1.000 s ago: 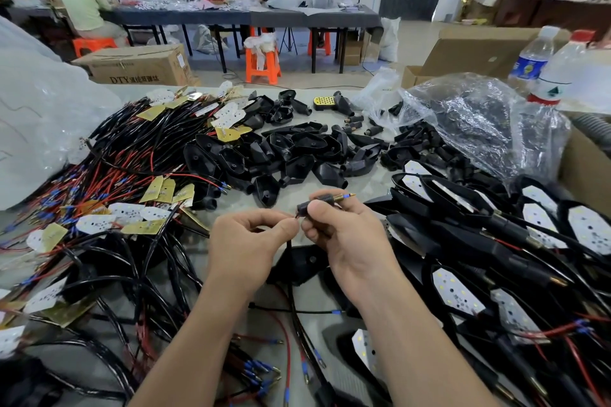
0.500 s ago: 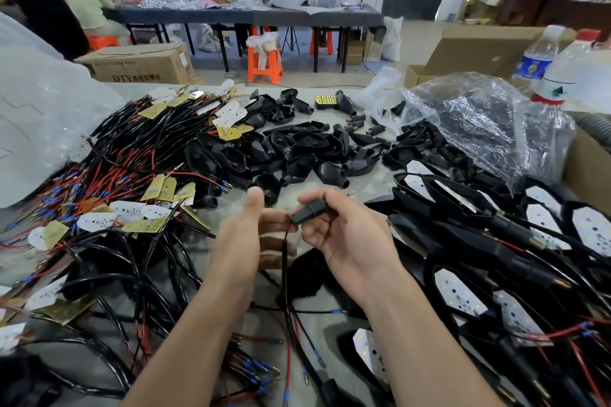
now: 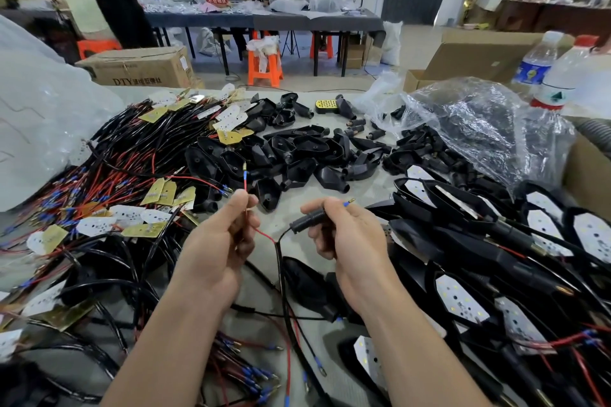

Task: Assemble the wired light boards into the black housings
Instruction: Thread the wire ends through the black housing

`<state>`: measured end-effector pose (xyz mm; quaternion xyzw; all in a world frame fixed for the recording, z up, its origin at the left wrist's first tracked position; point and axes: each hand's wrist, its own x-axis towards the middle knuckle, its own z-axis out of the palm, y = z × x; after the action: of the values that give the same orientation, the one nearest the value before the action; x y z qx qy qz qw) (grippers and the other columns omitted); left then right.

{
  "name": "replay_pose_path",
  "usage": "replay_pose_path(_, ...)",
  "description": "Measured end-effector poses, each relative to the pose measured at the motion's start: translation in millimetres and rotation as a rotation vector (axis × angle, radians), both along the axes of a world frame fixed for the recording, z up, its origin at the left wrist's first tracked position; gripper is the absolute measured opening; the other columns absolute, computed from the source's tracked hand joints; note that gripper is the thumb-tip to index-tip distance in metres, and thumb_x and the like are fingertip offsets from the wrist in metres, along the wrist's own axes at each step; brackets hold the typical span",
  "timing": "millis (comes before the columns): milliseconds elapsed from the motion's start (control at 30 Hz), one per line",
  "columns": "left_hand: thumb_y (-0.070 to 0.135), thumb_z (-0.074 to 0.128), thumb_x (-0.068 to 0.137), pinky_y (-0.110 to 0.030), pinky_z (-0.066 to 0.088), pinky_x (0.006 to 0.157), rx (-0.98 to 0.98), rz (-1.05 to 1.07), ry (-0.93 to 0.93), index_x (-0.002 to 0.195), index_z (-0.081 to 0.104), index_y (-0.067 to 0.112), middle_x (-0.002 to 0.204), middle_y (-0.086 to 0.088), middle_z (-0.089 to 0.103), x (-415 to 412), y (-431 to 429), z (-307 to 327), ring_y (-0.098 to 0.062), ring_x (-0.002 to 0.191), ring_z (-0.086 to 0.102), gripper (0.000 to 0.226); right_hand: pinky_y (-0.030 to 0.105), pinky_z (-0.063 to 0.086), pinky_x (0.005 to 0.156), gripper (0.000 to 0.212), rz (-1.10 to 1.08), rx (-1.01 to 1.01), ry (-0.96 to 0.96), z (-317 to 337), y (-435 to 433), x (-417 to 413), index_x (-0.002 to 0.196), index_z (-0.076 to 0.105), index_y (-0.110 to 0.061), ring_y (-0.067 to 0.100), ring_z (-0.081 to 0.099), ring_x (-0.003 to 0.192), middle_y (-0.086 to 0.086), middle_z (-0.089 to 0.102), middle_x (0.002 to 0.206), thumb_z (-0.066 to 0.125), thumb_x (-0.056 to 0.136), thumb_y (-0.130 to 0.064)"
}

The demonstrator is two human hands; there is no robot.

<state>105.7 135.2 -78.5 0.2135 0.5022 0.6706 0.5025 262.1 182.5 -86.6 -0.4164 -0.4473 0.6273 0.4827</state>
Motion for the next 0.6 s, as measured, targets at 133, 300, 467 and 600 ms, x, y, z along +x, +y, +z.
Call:
replay_pose_path(133, 0.027, 0.075, 0.065, -0.025, 0.033, 0.057, 0.059, -0.123, 0.102, 0.052, 0.059, 0.025, 0.062, 0.004, 0.05, 2.6, -5.4, 3.5, -0.01, 0.06, 0.043, 0.021, 0.017, 0.032, 0.042, 0.04, -0.077, -0.047, 0.052, 1.5, 0.1, -1.4, 0.083, 0.074, -0.008, 0.012, 0.042, 0.045, 0.008, 0.057, 0.059, 0.044, 0.108, -0.018)
replay_pose_path(300, 0.038, 0.067, 0.046, -0.034, 0.037, 0.077, 0.027, -0.217, 0.395, 0.049, 0.048, 0.019, 0.076, -0.009, 0.046, 9.7, -5.3, 2.3, -0.017, 0.08, 0.044, 0.026, 0.021, 0.032, 0.044, 0.037, -0.078, -0.074, 0.082, 1.6, 0.7, 2.6, 0.095, 0.073, -0.003, 0.014, 0.045, 0.047, 0.007, 0.059, 0.061, 0.042, 0.108, -0.018)
replay_pose_path(467, 0.041, 0.069, 0.049, -0.036, 0.038, 0.079, 0.001, -0.231, 0.454, 0.049, 0.051, 0.022, 0.075, -0.005, 0.049, 7.7, -2.4, -5.6, -0.015, 0.077, 0.046, 0.026, 0.026, 0.03, 0.048, 0.037, -0.087, -0.106, 0.142, 3.0, -0.2, 4.6, 0.092, 0.073, -0.001, 0.015, 0.044, 0.048, 0.009, 0.059, 0.061, 0.043, 0.107, -0.017)
replay_pose_path(600, 0.043, 0.071, 0.051, -0.032, 0.041, 0.079, -0.004, -0.192, 0.414, 0.051, 0.055, 0.023, 0.075, -0.001, 0.053, 2.5, -0.1, -10.6, -0.01, 0.074, 0.05, 0.026, 0.026, 0.03, 0.047, 0.034, -0.104, -0.151, 0.193, 4.9, 0.8, 4.8, 0.094, 0.073, 0.002, 0.017, 0.043, 0.05, 0.009, 0.058, 0.06, 0.046, 0.106, -0.015)
